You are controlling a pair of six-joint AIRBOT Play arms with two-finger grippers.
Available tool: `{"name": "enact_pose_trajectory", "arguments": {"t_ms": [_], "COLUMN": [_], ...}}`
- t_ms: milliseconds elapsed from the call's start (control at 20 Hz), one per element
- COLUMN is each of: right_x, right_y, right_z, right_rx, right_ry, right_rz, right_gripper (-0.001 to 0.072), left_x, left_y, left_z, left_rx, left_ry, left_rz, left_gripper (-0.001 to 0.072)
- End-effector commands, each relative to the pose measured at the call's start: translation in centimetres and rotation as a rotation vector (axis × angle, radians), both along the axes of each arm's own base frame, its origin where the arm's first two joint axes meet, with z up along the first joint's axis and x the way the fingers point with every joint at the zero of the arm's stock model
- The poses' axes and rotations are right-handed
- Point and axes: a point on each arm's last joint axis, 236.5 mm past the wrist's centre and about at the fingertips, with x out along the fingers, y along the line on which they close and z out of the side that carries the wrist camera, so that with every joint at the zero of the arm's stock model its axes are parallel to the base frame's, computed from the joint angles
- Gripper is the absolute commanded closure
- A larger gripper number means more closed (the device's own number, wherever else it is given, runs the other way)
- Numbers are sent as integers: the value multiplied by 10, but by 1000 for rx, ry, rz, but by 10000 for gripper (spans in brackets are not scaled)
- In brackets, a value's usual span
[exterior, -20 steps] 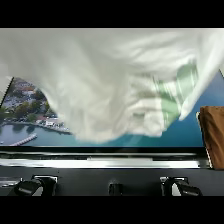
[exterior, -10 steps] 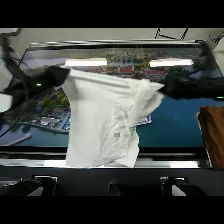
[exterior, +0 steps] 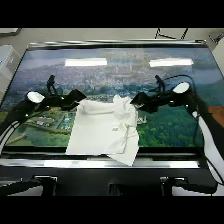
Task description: Fold the clothes and pants, and hang the long-sleeved shirts on hangers.
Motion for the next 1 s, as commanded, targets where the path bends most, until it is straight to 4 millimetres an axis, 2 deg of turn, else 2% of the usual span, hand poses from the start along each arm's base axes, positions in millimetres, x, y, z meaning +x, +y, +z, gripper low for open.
{"name": "enact_pose_trajectory", "arguments": {"t_ms": [0, 50, 100, 150, 200, 250, 300, 350, 450, 600, 750, 950], "right_x": [-35, -53, -72, -93, -113, -130, -145, -157, -173, -183, -181, -177], "right_y": [-84, -115, -139, -149, -146, -136, -121, -108, -87, -65, -45, -16], "right_z": [10, 5, -5, -19, -34, -48, -62, -73, -87, -91, -98, -107], "right_rx": [-80, -127, -168, -188, -183, -161, -125, -94, -45, -29, -73, -128], "right_ry": [108, 171, 242, 305, 353, 386, 405, 422, 455, 461, 416, 349], "right_rz": [75, 61, 36, 20, 23, 29, 38, 43, 50, 97, 157, 207], "right_gripper": [41, 53, 95, 99, 98, 96, 94, 93, 94, 94, 94, 94], "left_x": [-57, -85, -113, -141, -161, -180, -195, -209, -232, -244, -242, -238], "left_y": [65, 92, 112, 126, 128, 121, 111, 96, 72, 66, 66, 56], "left_z": [-14, -20, -28, -38, -48, -59, -71, -82, -98, -109, -111, -117], "left_rx": [82, 117, 151, 178, 174, 157, 133, 90, 7, -9, -1, 26], "left_ry": [237, 342, 436, 515, 555, 575, 580, 590, 606, 612, 604, 592], "left_rz": [-139, -161, -183, -201, -208, -225, -236, -244, -268, -278, -271, -278], "left_gripper": [-3, -2, -2, 0, 1, 28, 170, 209, 209, 207, 207, 210]}}
